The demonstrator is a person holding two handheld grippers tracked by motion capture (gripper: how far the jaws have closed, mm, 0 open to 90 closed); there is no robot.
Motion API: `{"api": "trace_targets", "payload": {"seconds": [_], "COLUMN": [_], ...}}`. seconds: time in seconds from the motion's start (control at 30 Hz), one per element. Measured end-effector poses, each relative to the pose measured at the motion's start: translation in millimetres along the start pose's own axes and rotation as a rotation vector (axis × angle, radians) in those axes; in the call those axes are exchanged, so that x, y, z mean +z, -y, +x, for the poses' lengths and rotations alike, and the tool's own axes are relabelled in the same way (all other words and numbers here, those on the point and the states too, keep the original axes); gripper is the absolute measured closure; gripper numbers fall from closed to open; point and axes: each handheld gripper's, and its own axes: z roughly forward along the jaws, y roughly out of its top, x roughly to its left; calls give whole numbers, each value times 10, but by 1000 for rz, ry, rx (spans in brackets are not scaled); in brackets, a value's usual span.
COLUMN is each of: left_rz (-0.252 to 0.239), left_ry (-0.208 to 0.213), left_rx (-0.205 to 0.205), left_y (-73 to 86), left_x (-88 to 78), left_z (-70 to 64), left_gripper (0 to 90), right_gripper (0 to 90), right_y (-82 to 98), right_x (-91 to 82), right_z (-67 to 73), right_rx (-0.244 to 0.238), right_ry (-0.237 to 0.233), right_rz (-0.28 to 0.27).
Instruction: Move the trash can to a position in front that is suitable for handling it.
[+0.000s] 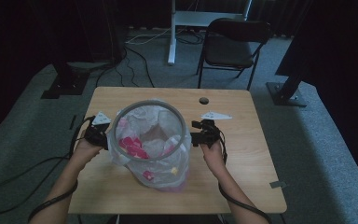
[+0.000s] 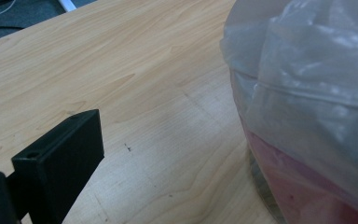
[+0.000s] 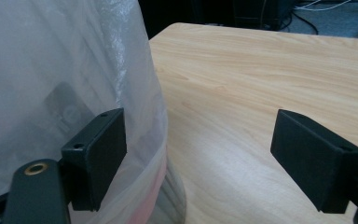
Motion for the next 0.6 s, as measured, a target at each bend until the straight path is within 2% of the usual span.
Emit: {"api": "trace_targets", "payload": {"seconds": [0.23,0.6], "left_rz": [-3,7], "left_ry": [3,-8], "left_rx": [8,25], "left_y": [82,208], "left_x": [-63,-167], "left_z": [-48,-140], "left_gripper": [21,21], "right_gripper": [174,173], "right_y": [75,143], "right_x": [-51,-88], "right_z": [89,188], "right_rx": [2,-21], "right_ry": [-23,-38], "right_rz": [1,-3]}}
